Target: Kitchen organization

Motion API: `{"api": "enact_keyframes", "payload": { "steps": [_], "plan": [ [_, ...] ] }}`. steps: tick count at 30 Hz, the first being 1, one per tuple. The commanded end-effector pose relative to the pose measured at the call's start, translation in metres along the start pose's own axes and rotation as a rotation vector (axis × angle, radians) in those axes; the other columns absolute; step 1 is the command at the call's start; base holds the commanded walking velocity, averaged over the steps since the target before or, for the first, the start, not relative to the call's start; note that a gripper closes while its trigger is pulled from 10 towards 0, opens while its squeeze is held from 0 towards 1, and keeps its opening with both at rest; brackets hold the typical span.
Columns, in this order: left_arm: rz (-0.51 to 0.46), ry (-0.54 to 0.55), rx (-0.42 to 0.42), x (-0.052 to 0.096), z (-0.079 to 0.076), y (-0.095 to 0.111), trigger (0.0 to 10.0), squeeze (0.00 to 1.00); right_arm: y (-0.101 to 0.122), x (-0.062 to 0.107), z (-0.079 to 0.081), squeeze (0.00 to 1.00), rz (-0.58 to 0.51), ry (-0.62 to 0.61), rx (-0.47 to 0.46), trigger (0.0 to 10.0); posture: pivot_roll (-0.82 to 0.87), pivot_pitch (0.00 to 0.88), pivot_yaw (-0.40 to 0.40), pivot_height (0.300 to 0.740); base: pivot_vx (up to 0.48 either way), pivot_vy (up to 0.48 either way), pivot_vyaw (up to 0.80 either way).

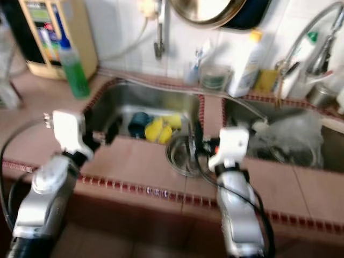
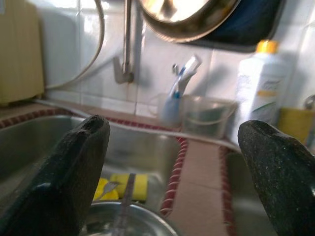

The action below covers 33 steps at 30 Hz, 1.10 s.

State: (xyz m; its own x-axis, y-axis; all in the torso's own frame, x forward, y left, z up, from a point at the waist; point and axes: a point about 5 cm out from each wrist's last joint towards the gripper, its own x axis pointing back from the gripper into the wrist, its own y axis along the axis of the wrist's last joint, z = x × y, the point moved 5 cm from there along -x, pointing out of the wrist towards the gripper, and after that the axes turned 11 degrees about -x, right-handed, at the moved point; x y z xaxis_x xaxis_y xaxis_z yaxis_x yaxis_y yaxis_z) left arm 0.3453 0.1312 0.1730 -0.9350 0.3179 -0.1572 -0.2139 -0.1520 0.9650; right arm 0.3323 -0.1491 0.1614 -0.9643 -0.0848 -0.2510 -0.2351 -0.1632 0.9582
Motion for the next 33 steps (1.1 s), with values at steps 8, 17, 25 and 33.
{"api": "enact_keyframes", "payload": {
  "steps": [8, 17, 25, 33],
  "plan": [
    [-0.010, -0.074, -0.053, -0.001, -0.007, 0.005, 10.0, 0.00, -0.009, 0.001, -0.003, 0.00, 0.037, -0.030, 0.007, 10.0, 0.06, 0.000, -0.025, 0.740, 0.000, 0.000, 0.00],
    [-0.044, -0.293, -0.132, 0.011, -0.039, 0.006, 10.0, 0.00, -0.031, 0.000, 0.002, 0.00, 0.158, 0.014, -0.002, 10.0, 0.05, 0.000, -0.013, 0.740, 0.000, 0.000, 0.00],
    [-0.070, -0.418, -0.160, 0.020, -0.060, 0.011, 10.0, 0.00, -0.046, -0.009, 0.009, 0.00, 0.247, 0.039, 0.012, 10.0, 0.05, 0.000, -0.014, 0.740, 0.000, 0.000, 0.00],
    [-0.136, -0.475, -0.158, 0.025, -0.077, 0.025, 10.0, 0.00, -0.052, -0.018, 0.007, 0.00, 0.302, -0.017, -0.071, 10.0, 0.05, 0.000, -0.026, 0.740, 0.000, 0.000, 0.00]
  ]
}}
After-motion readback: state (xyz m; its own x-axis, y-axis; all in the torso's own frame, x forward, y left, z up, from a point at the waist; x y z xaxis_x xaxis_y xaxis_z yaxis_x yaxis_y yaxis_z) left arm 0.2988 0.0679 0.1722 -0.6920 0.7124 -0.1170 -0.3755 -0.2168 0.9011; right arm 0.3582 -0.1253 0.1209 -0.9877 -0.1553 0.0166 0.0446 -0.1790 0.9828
